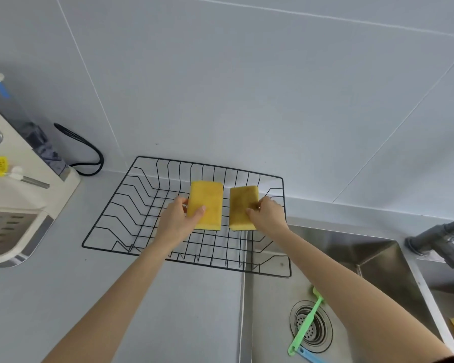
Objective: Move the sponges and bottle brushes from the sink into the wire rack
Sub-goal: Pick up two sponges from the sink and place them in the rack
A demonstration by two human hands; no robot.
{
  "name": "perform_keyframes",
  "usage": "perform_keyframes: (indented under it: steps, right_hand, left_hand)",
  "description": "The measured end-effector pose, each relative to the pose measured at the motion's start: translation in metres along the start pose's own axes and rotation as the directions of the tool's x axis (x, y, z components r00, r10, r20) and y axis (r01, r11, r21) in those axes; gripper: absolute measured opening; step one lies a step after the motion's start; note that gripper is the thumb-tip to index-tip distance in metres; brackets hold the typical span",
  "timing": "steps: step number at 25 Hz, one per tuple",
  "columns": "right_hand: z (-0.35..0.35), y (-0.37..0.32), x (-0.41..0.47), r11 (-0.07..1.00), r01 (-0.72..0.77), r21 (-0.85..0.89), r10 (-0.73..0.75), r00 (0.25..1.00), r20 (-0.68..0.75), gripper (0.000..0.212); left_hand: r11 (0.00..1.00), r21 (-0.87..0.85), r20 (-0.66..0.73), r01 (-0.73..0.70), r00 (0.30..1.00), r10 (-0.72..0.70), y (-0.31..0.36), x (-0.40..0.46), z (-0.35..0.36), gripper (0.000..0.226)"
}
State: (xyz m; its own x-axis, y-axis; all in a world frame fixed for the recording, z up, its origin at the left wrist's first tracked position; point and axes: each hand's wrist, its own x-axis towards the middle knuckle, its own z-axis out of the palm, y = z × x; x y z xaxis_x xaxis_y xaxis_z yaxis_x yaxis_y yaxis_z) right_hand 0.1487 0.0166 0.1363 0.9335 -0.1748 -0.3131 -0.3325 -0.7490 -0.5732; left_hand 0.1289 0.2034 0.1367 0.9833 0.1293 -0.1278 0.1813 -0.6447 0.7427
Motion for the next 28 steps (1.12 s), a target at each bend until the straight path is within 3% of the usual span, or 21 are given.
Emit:
perform_keyframes:
  steps: [3,10,14,19,22,28]
  right_hand:
    - [0.002,-0.004,0.012,0.997,-0.027,-0.073,0.027,1.000,0.003,0.026]
    - [0.007,-0.011,0.009,0.932,-0.014,-0.362,0.019,1.000,0.010,0.038]
    - [0.015,-0.006,0.000,0.831,0.125,-0.542,-0.173,0.984,-0.038,0.042]
    - [0.031,0.008,0.003,0.631,0.302,-0.714,-0.327,0.939,0.108,0.067]
    - [0.028,0.014,0.009,0.551,0.352,-0.757,-0.409,0.904,0.123,0.067]
    - [0.026,0.021,0.017,0.558,0.375,-0.741,-0.447,0.888,0.112,0.072]
  left_hand:
    - [1.000,-0.010,0.029,0.019,0.999,-0.018,-0.005,0.004,0.006,0.051]
    - [0.997,-0.078,0.058,0.027,0.998,-0.022,-0.013,0.003,0.009,0.050]
    - [0.997,-0.075,0.056,0.032,0.998,-0.028,-0.013,0.006,0.010,0.050]
    - [0.998,-0.061,0.052,0.031,0.998,-0.028,-0.013,0.009,0.011,0.050]
    - [0.998,-0.065,0.056,0.027,0.998,-0.024,-0.014,0.009,0.013,0.050]
    - [0.999,-0.023,0.072,0.031,0.997,-0.030,-0.009,0.020,0.018,0.049]
